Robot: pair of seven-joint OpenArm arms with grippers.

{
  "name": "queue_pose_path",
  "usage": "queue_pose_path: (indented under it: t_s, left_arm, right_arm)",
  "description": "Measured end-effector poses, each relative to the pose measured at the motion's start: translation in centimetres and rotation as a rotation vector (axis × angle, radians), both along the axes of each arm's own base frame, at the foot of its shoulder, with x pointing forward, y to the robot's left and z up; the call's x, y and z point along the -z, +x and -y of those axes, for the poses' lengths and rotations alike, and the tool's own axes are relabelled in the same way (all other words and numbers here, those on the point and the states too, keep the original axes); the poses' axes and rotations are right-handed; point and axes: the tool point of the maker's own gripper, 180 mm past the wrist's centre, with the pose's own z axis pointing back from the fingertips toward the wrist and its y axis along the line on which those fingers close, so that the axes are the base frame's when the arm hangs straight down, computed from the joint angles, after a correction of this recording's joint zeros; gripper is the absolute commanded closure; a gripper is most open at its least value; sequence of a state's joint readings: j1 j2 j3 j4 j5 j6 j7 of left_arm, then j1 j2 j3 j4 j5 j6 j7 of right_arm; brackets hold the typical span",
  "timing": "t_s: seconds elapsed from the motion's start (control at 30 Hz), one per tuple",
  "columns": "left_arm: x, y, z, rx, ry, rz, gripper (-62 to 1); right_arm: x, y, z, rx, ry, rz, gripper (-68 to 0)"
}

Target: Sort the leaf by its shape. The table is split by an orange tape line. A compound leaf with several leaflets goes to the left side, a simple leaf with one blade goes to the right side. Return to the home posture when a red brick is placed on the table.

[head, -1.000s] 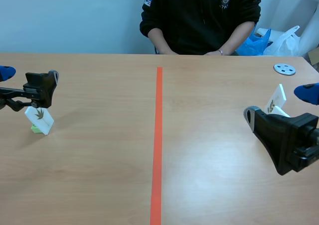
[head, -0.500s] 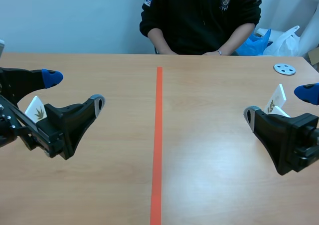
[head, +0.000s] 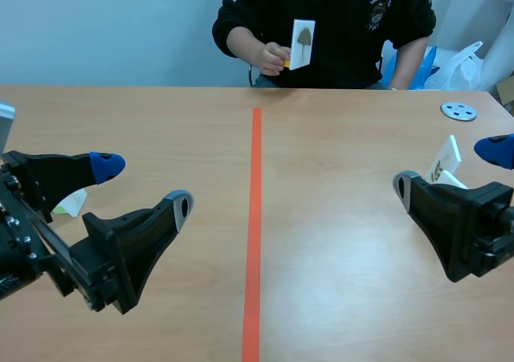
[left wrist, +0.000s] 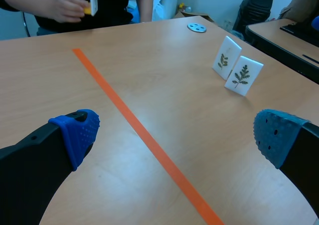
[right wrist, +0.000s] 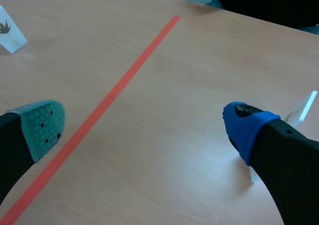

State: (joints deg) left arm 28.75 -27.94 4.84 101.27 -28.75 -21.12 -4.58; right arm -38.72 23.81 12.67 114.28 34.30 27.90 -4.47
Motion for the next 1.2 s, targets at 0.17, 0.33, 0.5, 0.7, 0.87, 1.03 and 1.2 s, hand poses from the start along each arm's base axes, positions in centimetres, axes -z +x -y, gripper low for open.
queue_pose_path:
  t_s: [0.17,0.33,0.5,0.7,0.87,1.03,1.2]
  left_arm:
    - [-0.48,-0.25,0.34,0.024,-0.023,0.017,-62.3]
    - [-0.43,-0.43,0.53,0.038,-0.025,0.014,-62.3]
    - [-0.43,-0.43,0.52,0.038,-0.025,0.014,-62.3]
    - [-0.43,-0.43,0.52,0.038,-0.025,0.014,-62.3]
    - [-0.43,-0.43,0.52,0.038,-0.025,0.014,-62.3]
    - [-0.42,-0.43,0.52,0.038,-0.024,0.013,-62.3]
    - [-0.06,-0.47,0.52,0.04,-0.013,-0.001,-62.3]
  right_arm:
    - [0.0,0.0,0.0,0.0,0.0,0.0,-67.9]
    - [0.0,0.0,0.0,0.0,0.0,0.0,-67.9]
    - [0.03,-0.01,0.0,0.0,0.0,-0.001,-67.9]
    - [0.04,0.02,0.05,0.003,-0.001,-0.001,-67.9]
    - [0.04,0.02,0.05,0.003,-0.001,-0.002,-67.9]
    - [0.04,0.02,0.05,0.003,-0.001,-0.002,-67.9]
    - [0.04,0.02,0.05,0.003,-0.001,-0.002,-67.9]
